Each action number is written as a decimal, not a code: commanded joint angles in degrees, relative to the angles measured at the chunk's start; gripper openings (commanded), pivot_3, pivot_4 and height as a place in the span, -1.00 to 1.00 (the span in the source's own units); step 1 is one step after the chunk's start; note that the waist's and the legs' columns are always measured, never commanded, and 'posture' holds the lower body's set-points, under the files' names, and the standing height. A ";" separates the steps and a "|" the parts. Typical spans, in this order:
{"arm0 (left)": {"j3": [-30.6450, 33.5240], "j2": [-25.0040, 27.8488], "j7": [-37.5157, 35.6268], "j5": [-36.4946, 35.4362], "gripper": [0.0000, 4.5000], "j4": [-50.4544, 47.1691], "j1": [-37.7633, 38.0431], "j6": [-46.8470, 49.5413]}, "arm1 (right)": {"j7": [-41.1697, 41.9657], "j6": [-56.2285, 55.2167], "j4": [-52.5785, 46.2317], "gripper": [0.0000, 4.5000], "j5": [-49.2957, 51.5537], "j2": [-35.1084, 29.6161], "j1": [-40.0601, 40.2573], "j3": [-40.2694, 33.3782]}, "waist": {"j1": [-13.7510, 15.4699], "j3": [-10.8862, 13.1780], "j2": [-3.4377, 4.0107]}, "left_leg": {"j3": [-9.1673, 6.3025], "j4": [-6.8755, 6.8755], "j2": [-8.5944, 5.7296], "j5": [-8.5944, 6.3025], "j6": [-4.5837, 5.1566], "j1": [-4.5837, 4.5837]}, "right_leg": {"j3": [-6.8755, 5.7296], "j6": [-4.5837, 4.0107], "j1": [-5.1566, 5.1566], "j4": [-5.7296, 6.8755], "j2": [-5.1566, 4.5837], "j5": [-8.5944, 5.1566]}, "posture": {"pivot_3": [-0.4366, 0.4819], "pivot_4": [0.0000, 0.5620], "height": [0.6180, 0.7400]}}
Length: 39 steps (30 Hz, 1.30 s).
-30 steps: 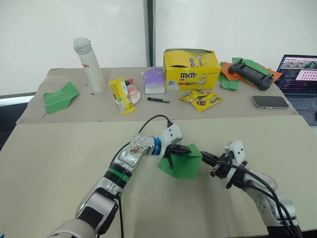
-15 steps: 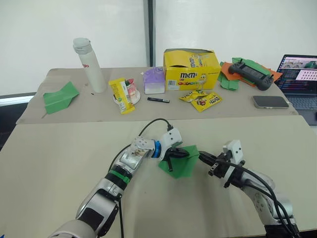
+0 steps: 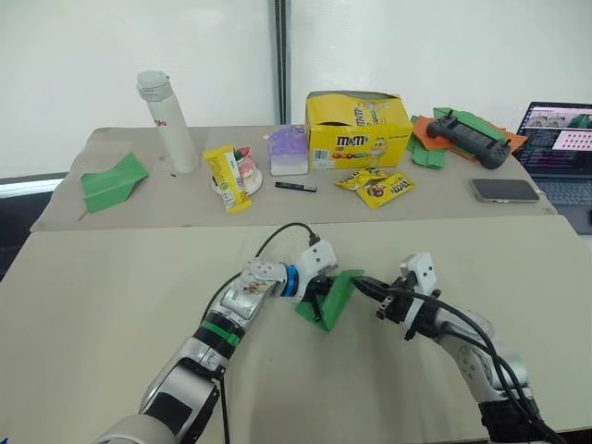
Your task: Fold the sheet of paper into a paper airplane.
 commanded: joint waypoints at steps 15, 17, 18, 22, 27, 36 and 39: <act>6.45 7.20 1.71 -1.02 -1.00 -6.25 -0.27 0.85 | 0.56 0.05 4.54 -0.99 -6.78 0.60 -1.44 6.24 | -0.19 0.00 -0.01 | -0.02 0.02 0.04 0.00 0.00 0.15 | 0.01 -0.04 -0.01 0.29 0.06 -0.04 | -0.05 -0.47 1.00; 9.18 10.41 1.30 -1.82 -1.00 -6.75 -1.36 1.35 | 0.49 -0.09 4.85 -0.99 -7.82 0.77 -1.27 7.24 | -0.24 0.00 -0.01 | -0.02 0.02 0.04 0.00 0.00 0.17 | 0.00 -0.05 -0.01 0.31 0.07 -0.04 | -0.05 -0.47 1.00; 10.00 11.68 0.95 -2.08 -1.00 -7.00 -1.55 1.58 | 0.36 -0.08 4.93 -0.99 -8.18 0.97 -1.29 7.51 | -0.32 0.00 -0.03 | -0.03 0.02 0.05 0.00 -0.01 0.19 | 0.00 -0.05 0.00 0.33 0.07 -0.04 | -0.05 -0.47 1.00; 11.34 13.98 -0.21 -4.30 -1.00 -9.99 -0.77 4.00 | 0.29 -0.44 4.84 -0.99 -9.86 1.33 -1.43 8.61 | -0.33 -0.03 -0.06 | -0.06 0.00 0.10 0.00 -0.01 0.34 | 0.00 -0.06 0.10 0.31 0.08 -0.05 | -0.05 -0.47 1.00; 7.76 11.47 -0.84 -4.74 -1.00 -14.32 1.01 5.12 | 0.60 -0.63 4.17 -0.99 -11.60 0.68 -1.16 8.90 | -0.24 -0.04 -0.09 | -0.05 0.00 0.09 0.00 -0.01 0.51 | 0.01 -0.05 0.32 0.28 0.02 -0.05 | -0.05 -0.47 1.00; 0.07 8.74 2.62 0.53 -1.00 -10.73 3.25 5.38 | -0.77 0.69 2.78 -0.99 -9.31 1.99 -0.33 5.12 | -0.14 -0.05 -0.09 | -0.05 -0.04 0.09 -0.01 -0.01 0.53 | 0.02 -0.09 0.29 0.31 0.06 -0.08 | -0.05 -0.47 1.00; -1.54 8.70 3.99 2.98 -1.00 -7.19 3.48 3.92 | -0.93 0.49 2.77 -0.99 -9.41 2.16 -0.39 4.89 | -0.02 -0.06 -0.12 | -0.04 -0.05 0.08 -0.01 -0.01 0.52 | 0.01 -0.08 0.29 0.30 0.06 -0.09 | -0.05 -0.47 1.00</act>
